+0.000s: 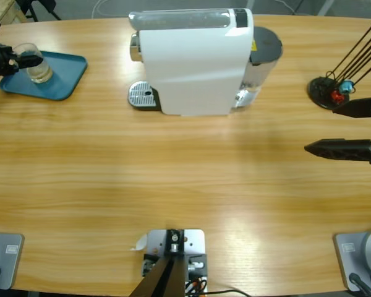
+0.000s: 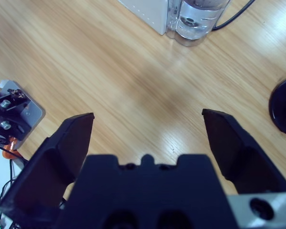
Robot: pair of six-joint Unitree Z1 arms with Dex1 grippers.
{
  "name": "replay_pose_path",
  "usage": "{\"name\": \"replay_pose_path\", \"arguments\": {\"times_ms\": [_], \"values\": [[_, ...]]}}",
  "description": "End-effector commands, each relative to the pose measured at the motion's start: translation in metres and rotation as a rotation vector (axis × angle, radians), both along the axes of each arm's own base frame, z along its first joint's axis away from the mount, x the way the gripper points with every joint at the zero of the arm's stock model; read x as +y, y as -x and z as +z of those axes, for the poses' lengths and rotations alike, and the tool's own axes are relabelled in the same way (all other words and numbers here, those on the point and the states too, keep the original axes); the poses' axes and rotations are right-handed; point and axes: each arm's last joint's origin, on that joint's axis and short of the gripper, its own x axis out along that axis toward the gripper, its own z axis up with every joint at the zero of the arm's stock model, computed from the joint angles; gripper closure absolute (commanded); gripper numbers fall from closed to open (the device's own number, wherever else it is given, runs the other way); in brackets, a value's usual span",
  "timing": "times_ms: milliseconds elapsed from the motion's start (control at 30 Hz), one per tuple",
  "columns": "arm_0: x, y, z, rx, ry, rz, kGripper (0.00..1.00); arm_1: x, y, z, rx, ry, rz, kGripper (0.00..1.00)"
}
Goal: Pour coffee
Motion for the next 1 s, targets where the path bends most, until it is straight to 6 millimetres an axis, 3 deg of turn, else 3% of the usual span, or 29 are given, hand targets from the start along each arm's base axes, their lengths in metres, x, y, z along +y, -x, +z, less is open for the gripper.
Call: {"name": "replay_pose_path", "arguments": {"times_ms": [33,67,100,133,267,400,533,633,767,867,1000], "values": [[0.009,-0.004,-0.023,0.073,0.041,0.051,0.677,-0.001,-0.004,-0.007,0.030,0.039,-0.017,0.000],[0.009,-0.004,-0.023,0.073,0.049,0.045,0.198,-0.001,-0.004,-0.007,0.030,0.039,-0.017,0.000],[0.009,-0.002,-0.021,0.071,0.060,0.039,0.063,-0.001,-0.004,-0.007,0.030,0.038,-0.017,0.000],[0.009,0.000,-0.020,0.069,0.072,0.036,0.028,-0.001,-0.003,-0.007,0.029,0.038,-0.017,0.000],[0.011,0.011,-0.002,0.023,0.103,0.029,0.004,-0.002,-0.001,-0.006,0.020,0.032,-0.017,0.000],[0.010,0.035,0.048,-0.133,0.131,0.013,0.004,-0.005,0.003,-0.005,0.004,0.023,-0.018,0.000],[0.013,0.079,0.084,-0.202,0.154,0.046,0.004,-0.008,0.007,-0.003,-0.018,0.014,-0.021,0.000],[0.013,0.137,0.109,-0.158,0.166,0.103,0.004,-0.011,0.011,-0.002,-0.037,0.006,-0.027,0.000],[0.007,0.200,0.123,0.005,0.198,0.089,0.006,-0.015,0.015,0.001,-0.046,0.021,-0.068,0.000],[-0.007,0.226,0.126,0.125,0.294,-0.080,0.006,-0.023,0.027,0.008,-0.063,0.005,-0.076,0.000],[-0.022,0.253,0.118,0.141,0.397,-0.352,0.004,-0.027,0.035,0.009,-0.097,-0.017,-0.080,0.000]]}}
